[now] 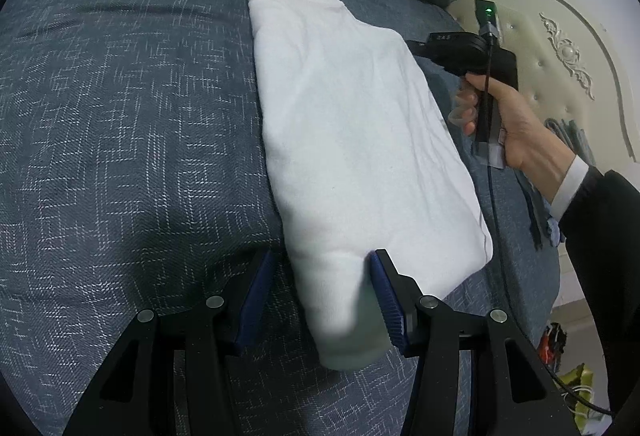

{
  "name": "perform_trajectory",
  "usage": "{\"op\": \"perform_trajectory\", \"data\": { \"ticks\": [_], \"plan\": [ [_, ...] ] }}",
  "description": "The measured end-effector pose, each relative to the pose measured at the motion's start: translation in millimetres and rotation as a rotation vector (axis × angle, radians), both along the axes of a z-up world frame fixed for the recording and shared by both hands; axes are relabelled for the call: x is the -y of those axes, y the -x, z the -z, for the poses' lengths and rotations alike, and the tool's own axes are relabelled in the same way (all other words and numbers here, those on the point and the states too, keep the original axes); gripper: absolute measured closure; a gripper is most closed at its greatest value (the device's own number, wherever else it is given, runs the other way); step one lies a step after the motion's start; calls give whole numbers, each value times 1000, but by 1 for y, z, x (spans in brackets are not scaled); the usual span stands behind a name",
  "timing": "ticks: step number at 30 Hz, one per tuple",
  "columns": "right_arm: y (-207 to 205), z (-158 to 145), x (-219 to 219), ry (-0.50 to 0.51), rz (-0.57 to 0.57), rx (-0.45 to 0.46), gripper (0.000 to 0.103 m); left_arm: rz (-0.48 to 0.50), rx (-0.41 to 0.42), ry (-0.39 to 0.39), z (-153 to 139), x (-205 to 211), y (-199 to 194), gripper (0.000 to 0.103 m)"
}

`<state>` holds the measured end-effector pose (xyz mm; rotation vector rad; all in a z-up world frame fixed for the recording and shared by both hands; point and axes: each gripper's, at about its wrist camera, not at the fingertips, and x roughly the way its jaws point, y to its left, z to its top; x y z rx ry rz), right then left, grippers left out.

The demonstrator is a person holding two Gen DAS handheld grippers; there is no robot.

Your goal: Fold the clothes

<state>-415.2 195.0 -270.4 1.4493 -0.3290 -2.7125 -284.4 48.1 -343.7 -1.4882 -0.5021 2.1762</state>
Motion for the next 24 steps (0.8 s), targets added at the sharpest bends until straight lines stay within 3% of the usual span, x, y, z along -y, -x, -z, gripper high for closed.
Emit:
{"op": "perform_trajectory", "data": {
  "ticks": [3,7,9,10,14,16,18,24],
  "plan": [
    [-9,-10,-17,32,60,-7,100,-1,1,0,7,-7,-15,48],
    [-32,-28,-15,161,-45,-57,97,-6,0,6,7,-7,-17,47],
    [-39,-28,-6,181,-102,-41,77,-9,0,9,6,-8,-17,47],
    [-42,-27,-2,190,-126,-31,74,-11,2,10,6,-7,-17,47],
    [-50,-16,10,229,-195,21,73,-13,5,15,3,-8,-17,47],
    [-54,-8,15,232,-208,50,74,-16,8,16,3,-9,-16,47],
    [-58,-4,17,241,-219,54,96,-19,9,16,3,-7,-17,47],
    [-55,-2,3,291,-147,39,100,-20,9,25,1,-11,-19,47]
  ]
}}
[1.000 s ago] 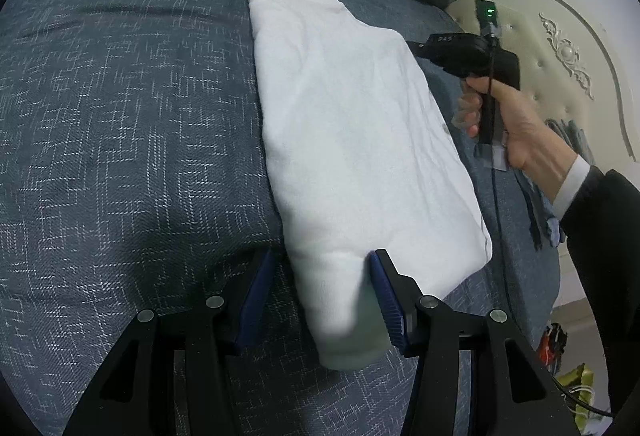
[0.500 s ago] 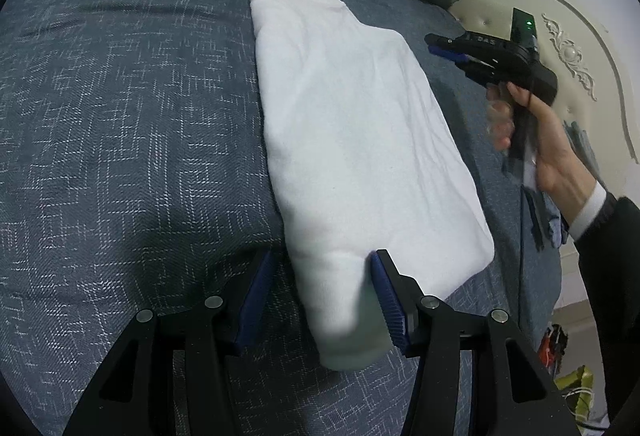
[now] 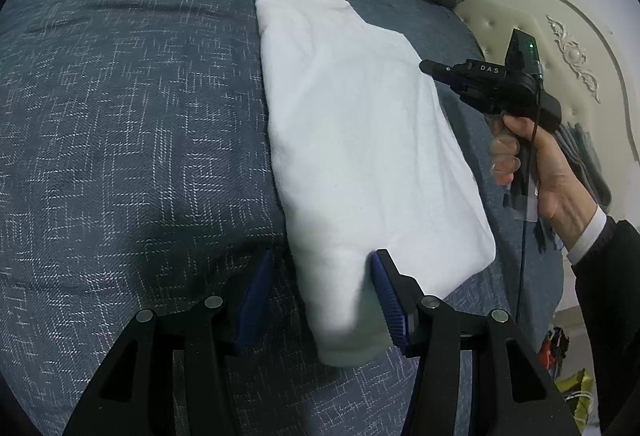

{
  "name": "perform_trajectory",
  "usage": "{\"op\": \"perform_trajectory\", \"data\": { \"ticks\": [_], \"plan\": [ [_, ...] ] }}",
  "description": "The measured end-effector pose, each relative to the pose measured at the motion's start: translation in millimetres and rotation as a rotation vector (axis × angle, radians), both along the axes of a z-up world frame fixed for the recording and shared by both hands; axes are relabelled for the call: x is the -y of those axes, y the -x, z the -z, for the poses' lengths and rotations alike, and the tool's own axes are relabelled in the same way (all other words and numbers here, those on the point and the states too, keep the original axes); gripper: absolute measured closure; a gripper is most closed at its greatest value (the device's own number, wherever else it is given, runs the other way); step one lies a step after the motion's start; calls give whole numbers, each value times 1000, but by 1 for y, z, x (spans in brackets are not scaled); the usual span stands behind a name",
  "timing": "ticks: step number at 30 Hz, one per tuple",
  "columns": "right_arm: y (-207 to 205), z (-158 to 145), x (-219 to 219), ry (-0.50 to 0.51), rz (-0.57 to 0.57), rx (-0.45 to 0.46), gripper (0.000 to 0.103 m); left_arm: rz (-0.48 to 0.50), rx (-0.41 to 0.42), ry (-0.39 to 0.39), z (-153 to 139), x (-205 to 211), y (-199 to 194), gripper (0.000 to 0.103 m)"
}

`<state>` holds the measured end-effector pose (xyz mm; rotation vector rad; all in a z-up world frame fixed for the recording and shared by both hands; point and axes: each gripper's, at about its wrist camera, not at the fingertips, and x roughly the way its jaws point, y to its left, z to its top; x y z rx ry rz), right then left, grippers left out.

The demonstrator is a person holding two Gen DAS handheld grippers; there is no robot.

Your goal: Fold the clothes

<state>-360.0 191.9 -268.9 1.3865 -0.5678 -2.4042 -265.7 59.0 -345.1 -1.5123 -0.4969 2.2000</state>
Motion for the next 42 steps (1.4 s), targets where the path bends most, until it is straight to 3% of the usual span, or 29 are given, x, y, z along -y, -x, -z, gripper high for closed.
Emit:
{"op": "perform_trajectory", "data": {
  "ticks": [7,9,11,16,17,18,20,26,30,34,36,38,42],
  "plan": [
    [-9,2,-12,73,23,40,96,-5,4,-1,2,0,2,47],
    [-18,1,-16,77,13,46,82,-8,5,-3,3,1,2,47],
    [-30,1,-18,87,-18,42,80,-11,6,-4,3,0,2,47],
    [-48,16,-10,73,-72,71,80,-24,16,-7,4,-2,5,47],
    [-50,18,-10,77,-74,67,84,-26,19,-8,4,-2,5,47],
    [-51,19,-10,81,-70,60,96,-26,19,-6,4,-2,5,47],
    [-52,18,-12,93,-59,49,98,-25,20,-1,3,-2,4,47],
    [-56,9,-22,134,-23,30,99,-26,19,10,0,-1,2,47],
    [-62,13,-27,198,9,78,97,-27,21,12,0,0,2,47],
    [-79,18,-23,206,-42,102,84,-28,20,14,0,-1,3,47],
    [-88,22,-17,202,-71,109,83,-29,21,15,0,-2,3,47],
    [-97,25,-13,199,-91,103,83,-34,23,16,0,-2,3,47],
    [-110,29,-20,194,-75,103,98,-38,28,13,0,-1,1,47]
  ]
}}
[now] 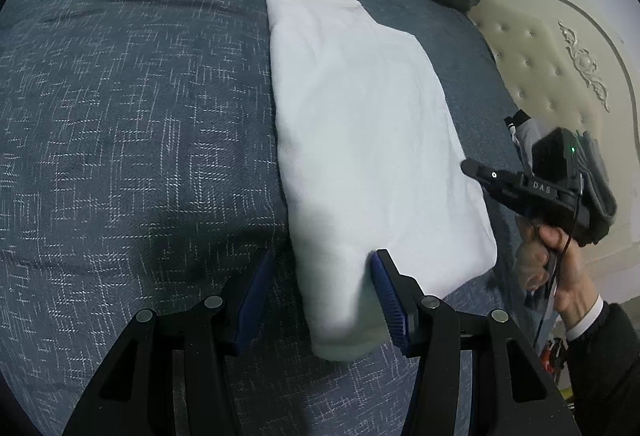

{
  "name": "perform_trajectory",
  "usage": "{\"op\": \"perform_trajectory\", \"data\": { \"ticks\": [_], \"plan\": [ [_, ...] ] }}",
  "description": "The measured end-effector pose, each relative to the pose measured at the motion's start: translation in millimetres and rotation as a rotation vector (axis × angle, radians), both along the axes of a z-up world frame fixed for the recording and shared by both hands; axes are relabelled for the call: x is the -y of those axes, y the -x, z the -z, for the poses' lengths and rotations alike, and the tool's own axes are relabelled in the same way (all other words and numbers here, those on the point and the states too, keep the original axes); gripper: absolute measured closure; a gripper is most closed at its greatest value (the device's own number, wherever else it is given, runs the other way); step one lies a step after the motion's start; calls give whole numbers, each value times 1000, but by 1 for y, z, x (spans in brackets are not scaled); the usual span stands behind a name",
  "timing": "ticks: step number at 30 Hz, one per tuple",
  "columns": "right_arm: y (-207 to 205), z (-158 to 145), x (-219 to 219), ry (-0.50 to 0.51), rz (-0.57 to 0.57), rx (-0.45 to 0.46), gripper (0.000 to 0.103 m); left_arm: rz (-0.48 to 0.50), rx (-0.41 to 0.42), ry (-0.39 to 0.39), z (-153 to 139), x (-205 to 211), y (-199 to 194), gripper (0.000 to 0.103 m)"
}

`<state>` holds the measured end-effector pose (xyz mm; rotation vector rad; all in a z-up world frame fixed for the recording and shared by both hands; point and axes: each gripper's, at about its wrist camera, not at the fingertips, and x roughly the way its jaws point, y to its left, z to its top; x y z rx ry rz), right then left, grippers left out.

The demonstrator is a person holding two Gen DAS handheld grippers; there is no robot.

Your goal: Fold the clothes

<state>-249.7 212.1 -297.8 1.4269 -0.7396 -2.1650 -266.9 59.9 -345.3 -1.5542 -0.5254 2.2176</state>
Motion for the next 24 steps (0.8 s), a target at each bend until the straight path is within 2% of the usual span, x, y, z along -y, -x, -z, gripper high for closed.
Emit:
{"op": "perform_trajectory", "data": {
  "ticks": [7,11,17,20,24],
  "plan": [
    [-9,-2,-10,35,62,-1,99,0,-2,14,-3,-2,-1,47],
    [-12,-2,-13,68,94,21,95,-1,0,13,-5,0,-2,47],
    [-29,1,-3,22,28,33,93,-2,1,13,-4,0,-1,47],
    [-34,4,-6,5,41,39,98,-4,3,11,-4,0,-2,47],
    [-40,1,-13,10,65,33,98,0,6,6,-6,1,-4,47]
  ]
}}
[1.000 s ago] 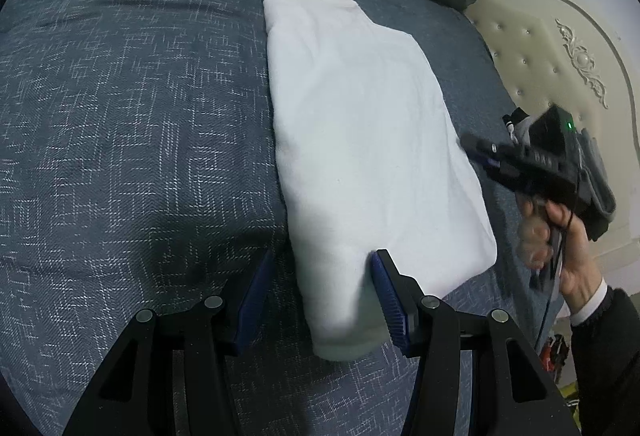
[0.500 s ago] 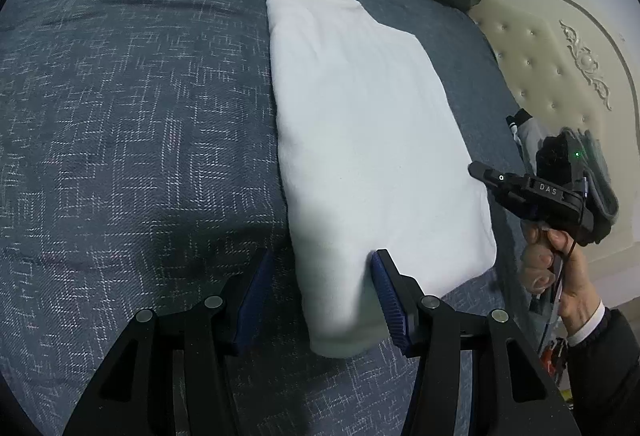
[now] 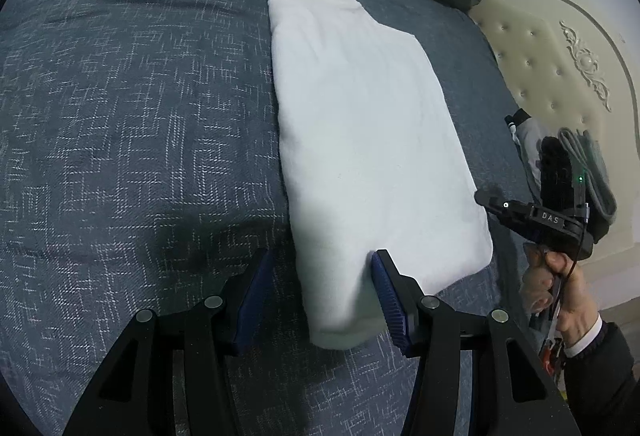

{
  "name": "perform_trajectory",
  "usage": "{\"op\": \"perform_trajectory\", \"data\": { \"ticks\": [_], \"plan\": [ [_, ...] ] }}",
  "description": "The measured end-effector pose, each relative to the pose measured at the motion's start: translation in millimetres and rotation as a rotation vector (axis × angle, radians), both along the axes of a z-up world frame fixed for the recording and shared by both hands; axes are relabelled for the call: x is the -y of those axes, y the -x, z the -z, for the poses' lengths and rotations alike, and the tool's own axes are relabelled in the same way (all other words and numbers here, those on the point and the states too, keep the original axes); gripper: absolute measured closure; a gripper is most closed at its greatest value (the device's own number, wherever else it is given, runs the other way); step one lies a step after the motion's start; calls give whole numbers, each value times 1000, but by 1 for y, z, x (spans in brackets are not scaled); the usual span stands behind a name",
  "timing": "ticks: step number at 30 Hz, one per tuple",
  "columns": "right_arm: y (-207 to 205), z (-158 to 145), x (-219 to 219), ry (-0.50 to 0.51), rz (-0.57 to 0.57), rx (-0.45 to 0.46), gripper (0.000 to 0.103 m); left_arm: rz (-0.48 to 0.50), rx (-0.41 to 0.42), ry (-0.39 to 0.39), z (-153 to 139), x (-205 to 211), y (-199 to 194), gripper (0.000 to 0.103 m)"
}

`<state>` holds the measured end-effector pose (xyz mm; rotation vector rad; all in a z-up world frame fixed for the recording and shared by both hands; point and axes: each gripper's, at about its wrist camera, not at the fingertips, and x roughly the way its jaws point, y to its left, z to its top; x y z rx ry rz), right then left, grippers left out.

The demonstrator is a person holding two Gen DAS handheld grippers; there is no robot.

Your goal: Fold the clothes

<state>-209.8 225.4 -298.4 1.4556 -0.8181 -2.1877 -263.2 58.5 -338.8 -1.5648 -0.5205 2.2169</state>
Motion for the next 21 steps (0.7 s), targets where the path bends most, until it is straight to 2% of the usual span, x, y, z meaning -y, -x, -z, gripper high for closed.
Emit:
{"op": "perform_trajectory", "data": {
  "ticks": [4,5,6,7,8,9,12,17,21],
  "plan": [
    [-5,-4,-11,-1,25,25,97,27,13,-15,2,11,5,47],
    [-7,-5,-14,3,30,33,97,26,14,-16,2,13,6,43],
    [-8,-6,-16,15,31,46,91,25,14,-17,2,14,6,38],
    [-9,-6,-17,26,32,60,83,24,18,-22,3,15,7,37],
    [-10,-5,-18,42,33,75,64,21,35,-52,7,15,7,36],
    [-12,-3,-19,70,32,90,57,18,52,-81,10,14,7,34],
    [-17,0,-16,121,12,112,55,8,80,-132,19,14,7,31],
    [-18,11,1,54,-59,164,53,-2,96,-181,29,9,8,29],
    [-16,19,5,44,-61,183,53,4,105,-209,33,5,9,28]
  ]
}}
